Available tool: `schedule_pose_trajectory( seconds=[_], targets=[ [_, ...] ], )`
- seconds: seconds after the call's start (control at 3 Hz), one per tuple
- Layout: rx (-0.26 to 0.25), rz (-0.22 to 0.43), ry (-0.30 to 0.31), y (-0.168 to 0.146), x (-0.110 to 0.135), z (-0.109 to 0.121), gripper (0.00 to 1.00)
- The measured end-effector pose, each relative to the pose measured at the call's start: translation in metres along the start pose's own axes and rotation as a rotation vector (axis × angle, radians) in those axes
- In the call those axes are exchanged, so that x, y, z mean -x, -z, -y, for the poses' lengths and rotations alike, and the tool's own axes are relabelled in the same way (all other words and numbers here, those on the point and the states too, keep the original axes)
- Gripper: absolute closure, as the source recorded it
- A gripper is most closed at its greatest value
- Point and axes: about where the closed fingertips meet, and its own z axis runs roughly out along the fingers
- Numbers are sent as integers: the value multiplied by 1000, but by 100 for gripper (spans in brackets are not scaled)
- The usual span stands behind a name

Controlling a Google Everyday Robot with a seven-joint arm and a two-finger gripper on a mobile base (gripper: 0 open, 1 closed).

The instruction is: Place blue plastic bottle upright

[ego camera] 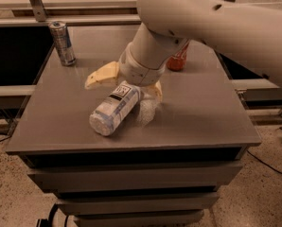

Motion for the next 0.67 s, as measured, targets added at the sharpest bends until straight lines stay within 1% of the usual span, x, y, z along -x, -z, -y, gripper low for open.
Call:
schedule_pose_trajectory(
  seconds=[0.33,0.67],
  targets=[
    [-18,-18,-17,-5,-1,-2,18],
    [-33,-39,-20,-9,-2,-5,42]
  ],
)
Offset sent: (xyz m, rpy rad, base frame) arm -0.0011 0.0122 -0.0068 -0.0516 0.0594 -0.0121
